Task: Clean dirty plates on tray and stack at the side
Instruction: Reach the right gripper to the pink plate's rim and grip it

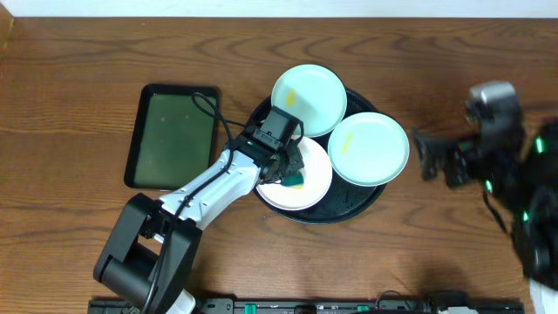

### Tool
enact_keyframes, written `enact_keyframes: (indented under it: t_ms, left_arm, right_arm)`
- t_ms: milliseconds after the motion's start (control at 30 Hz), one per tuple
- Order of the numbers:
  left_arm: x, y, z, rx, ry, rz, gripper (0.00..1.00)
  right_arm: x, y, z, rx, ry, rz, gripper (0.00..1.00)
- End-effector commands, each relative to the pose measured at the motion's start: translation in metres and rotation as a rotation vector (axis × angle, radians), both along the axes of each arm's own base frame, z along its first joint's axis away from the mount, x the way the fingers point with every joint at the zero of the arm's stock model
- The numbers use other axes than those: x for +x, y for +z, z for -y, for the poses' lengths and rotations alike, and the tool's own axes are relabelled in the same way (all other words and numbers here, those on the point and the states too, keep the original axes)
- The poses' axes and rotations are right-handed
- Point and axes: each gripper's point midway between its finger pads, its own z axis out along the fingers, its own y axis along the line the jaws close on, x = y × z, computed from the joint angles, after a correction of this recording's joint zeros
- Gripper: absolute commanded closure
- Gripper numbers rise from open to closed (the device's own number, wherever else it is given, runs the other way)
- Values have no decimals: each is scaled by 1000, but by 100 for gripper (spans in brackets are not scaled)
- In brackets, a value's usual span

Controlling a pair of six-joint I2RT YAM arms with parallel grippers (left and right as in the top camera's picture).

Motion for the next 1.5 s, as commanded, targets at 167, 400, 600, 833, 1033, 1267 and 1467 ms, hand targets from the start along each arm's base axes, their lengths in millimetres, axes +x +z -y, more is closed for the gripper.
enact_keyframes:
  t_ms: [167, 400, 600, 833, 1033, 1267, 1467]
  left_arm:
    - [3, 7, -2, -7, 17, 20, 93]
    - [4, 8, -1, -9, 16, 23, 93]
    - [4, 8, -1, -9, 16, 23, 93]
    - [4, 8, -1, -9, 16, 24, 92]
    - [4, 8, -1, -9, 16, 24, 93]
    - [4, 8, -1, -9, 16, 24, 92]
    - [4, 8, -1, -9, 17, 24, 93]
  right_arm:
    - [47, 19, -61, 360, 219, -74, 13]
    - [91, -105, -68, 207, 71, -447, 45]
    - [99, -182, -89, 104, 133, -723, 48]
    - [104, -227, -125, 7, 265, -795, 43]
    - [111, -266, -149, -16, 309, -816, 55]
    - [105, -303, -153, -126, 379, -838, 60]
    - [104, -313, -150, -178, 395, -835, 60]
